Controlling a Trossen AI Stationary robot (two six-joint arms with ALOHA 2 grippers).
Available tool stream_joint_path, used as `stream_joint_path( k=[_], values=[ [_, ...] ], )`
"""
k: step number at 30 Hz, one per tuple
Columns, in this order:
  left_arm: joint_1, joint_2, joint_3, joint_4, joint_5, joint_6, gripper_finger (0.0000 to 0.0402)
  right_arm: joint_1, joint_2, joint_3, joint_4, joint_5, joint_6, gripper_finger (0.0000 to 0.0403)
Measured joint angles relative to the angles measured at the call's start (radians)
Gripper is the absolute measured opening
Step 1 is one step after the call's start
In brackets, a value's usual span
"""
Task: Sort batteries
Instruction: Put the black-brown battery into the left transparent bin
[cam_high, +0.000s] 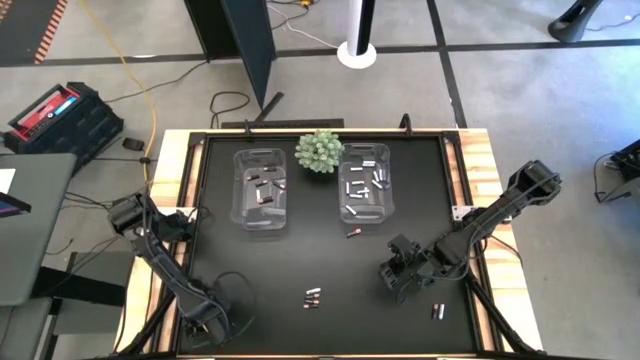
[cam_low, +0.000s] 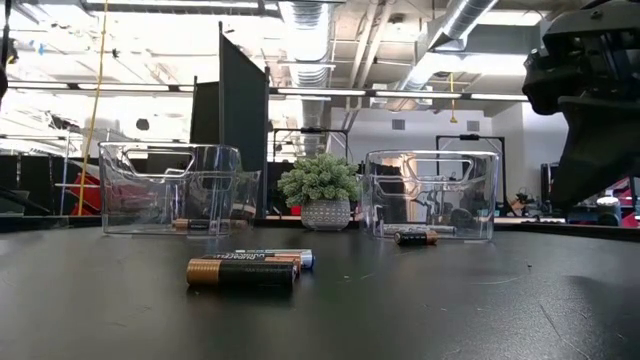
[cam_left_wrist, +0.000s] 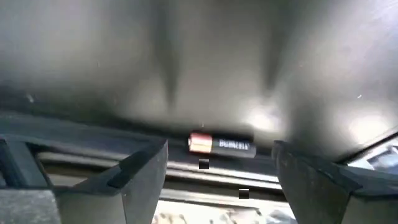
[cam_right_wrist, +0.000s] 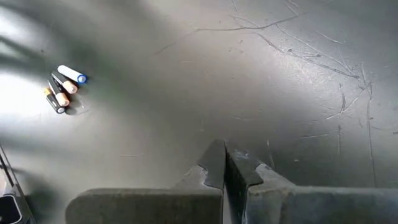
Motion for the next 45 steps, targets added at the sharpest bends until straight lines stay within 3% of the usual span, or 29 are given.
stream_joint_path(
  k=[4,9,18,25,32,39,45],
  values=[
    [0.003,0.0,-0.021,0.063,0.073,-0.023,0.0285,0.0,0.0,0.0,-0.001,0.0,-0.002,0.0019],
    [0.001,0.0,-0.026,0.161,0.086,-0.063,0.0285,0.001,0.0,0.0,-0.002,0.0,-0.003,0.0019],
    [-0.003,0.0,-0.026,0.043,0.086,0.021,0.0285,0.002,0.052,0.0,0.019,0.0,0.001,0.0019],
    [-0.036,0.014,-0.026,0.088,0.085,0.059,0.0285,0.003,0.184,0.0,0.227,-0.001,0.001,0.0019],
    [-0.087,0.127,0.004,0.069,0.121,0.137,0.0285,0.022,0.289,0.0,0.422,0.012,0.002,0.0019],
    [-0.082,0.206,0.048,0.014,0.141,0.239,0.0279,0.027,0.274,0.0,0.435,-0.015,-0.02,0.0019],
    [-0.061,0.212,0.08,-0.064,0.094,0.299,0.0241,0.013,0.254,0.0,0.434,-0.019,-0.059,0.0019]
  ],
)
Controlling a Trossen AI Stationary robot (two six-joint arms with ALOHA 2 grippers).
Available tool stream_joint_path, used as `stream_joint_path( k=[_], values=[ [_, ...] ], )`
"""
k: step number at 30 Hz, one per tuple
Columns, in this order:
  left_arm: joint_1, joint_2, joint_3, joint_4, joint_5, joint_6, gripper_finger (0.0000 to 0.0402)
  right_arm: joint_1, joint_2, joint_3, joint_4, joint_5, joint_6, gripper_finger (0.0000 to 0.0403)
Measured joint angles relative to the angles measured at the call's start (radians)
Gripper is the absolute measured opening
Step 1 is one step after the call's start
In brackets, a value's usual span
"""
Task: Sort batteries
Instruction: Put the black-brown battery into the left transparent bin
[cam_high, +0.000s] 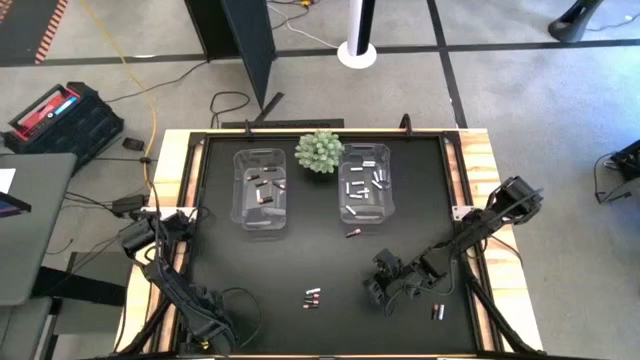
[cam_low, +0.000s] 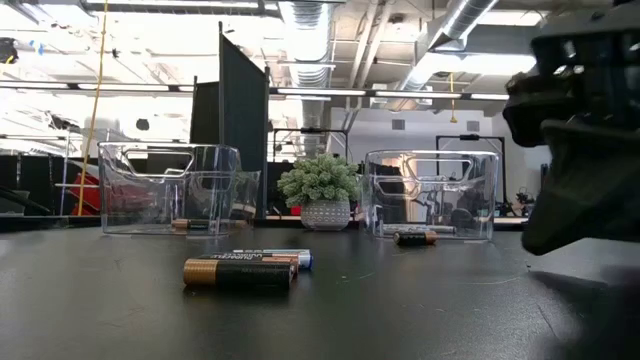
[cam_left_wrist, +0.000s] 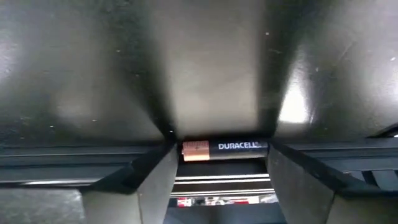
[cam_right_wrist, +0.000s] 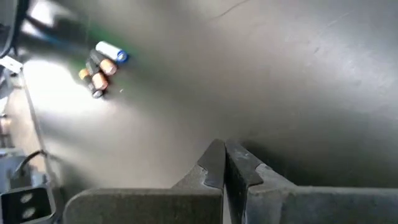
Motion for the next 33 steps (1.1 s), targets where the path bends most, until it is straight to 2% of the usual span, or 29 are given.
stream_joint_path(
  k=[7,19,28,33],
  values=[
    [0.029,0.001,-0.001,-0.029,-0.008,0.008,0.0209,0.001,0.0,0.0,0.001,0.003,-0.025,0.0019],
    [0.157,0.002,-0.004,-0.121,-0.048,0.07,0.0212,0.023,0.0,0.0,0.002,0.0,-0.026,0.0019],
    [0.277,0.002,0.001,-0.123,-0.065,0.074,0.0213,0.067,0.0,0.0,0.002,-0.012,-0.026,0.0019],
    [0.33,0.001,0.04,-0.122,-0.12,0.077,0.0213,0.091,0.0,0.0,0.002,-0.015,-0.025,0.0019]
  ],
)
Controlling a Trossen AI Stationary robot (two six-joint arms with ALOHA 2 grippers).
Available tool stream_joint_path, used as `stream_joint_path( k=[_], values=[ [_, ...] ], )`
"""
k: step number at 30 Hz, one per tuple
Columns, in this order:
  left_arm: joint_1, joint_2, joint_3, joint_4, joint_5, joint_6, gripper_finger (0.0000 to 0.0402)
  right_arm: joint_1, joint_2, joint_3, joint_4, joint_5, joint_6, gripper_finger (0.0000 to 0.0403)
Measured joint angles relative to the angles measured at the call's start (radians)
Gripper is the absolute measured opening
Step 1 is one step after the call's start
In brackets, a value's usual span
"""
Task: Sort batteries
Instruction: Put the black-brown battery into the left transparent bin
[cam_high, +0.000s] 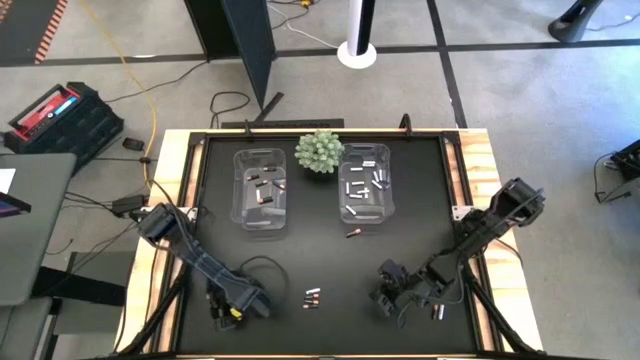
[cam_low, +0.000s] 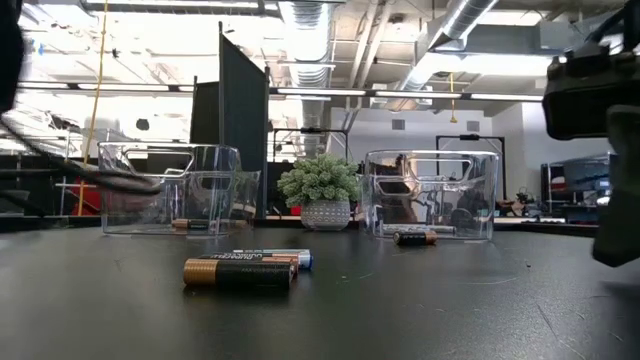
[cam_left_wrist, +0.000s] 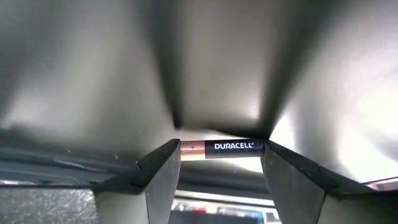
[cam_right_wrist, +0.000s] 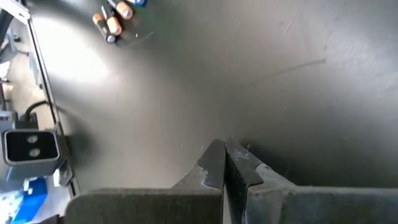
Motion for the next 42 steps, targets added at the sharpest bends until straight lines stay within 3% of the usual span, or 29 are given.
stream_joint_path(
  k=[14,26,34,42],
  values=[
    [0.147,-0.001,0.167,0.0,-0.254,0.028,0.0213,0.036,0.0,0.0,0.0,-0.005,0.002,0.0019],
    [0.255,-0.019,0.415,-0.239,-0.548,0.132,0.0213,0.055,0.0,0.0,0.002,-0.006,0.002,0.0019],
    [0.404,-0.213,0.466,-0.259,-0.684,0.175,0.0213,0.056,-0.001,0.0,0.009,-0.006,0.006,0.0019],
    [0.643,-0.407,0.457,-0.253,-0.779,0.318,0.0213,0.029,-0.001,0.0,0.008,-0.006,0.034,0.0019]
  ],
)
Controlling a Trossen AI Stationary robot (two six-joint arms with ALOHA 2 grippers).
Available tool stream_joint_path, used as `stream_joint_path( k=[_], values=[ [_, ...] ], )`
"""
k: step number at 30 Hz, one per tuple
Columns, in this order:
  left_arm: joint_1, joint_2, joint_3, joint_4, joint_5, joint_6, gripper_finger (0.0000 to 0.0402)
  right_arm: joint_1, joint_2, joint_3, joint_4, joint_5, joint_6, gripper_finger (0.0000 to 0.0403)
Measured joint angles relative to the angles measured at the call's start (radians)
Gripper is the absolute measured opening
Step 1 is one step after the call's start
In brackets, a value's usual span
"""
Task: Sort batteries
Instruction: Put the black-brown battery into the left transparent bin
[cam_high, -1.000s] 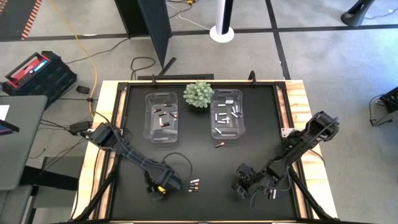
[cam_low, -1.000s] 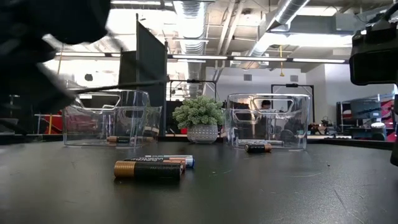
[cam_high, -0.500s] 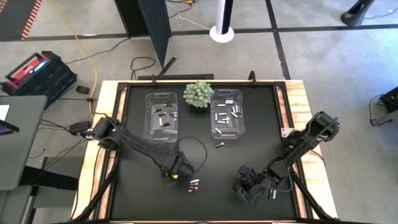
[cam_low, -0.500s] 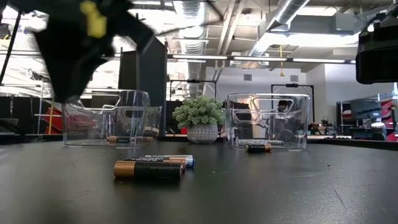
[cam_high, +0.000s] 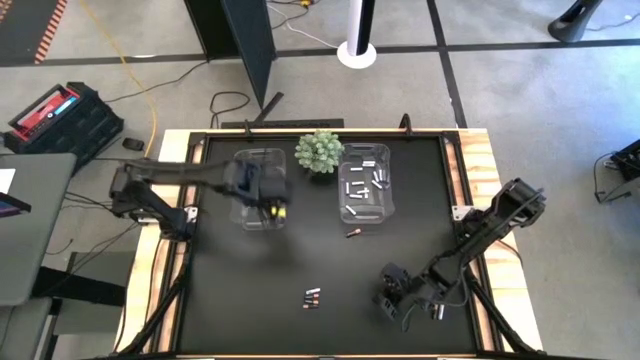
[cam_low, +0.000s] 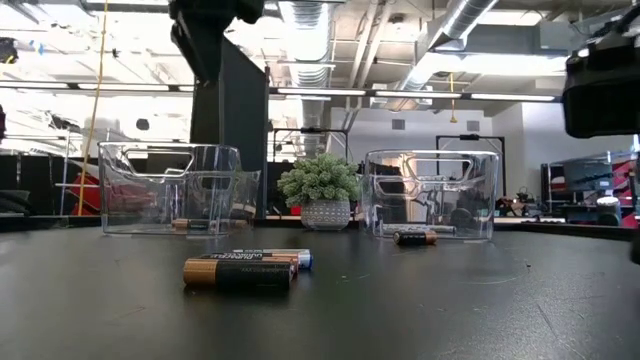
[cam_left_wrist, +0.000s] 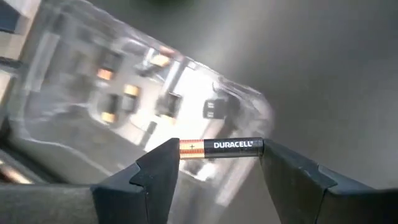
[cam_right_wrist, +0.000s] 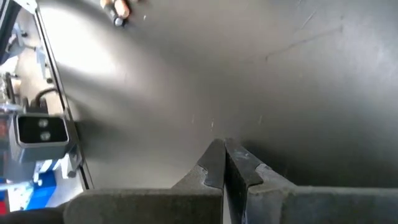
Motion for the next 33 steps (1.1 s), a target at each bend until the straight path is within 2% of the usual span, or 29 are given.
stream_joint_path(
  k=[7,15,19,26,33],
  values=[
    [0.202,-0.014,-0.028,0.096,-0.007,0.285,0.0213,-0.065,0.0,0.0,0.006,0.0,0.056,0.0019],
    [0.37,-0.058,-0.33,0.324,0.113,0.491,0.0213,-0.122,0.0,0.0,0.023,0.001,0.105,0.0019],
    [0.435,-0.058,-0.442,0.47,0.228,0.54,0.0213,-0.156,0.0,0.0,0.026,0.001,0.108,0.0019],
    [0.521,-0.023,-0.528,0.574,0.241,0.606,0.0213,-0.223,0.0,0.0,0.032,0.001,0.122,0.0019],
    [0.591,0.002,-0.576,0.645,0.268,0.564,0.0213,-0.265,0.0,0.0,0.039,0.002,0.13,0.0019]
  ],
)
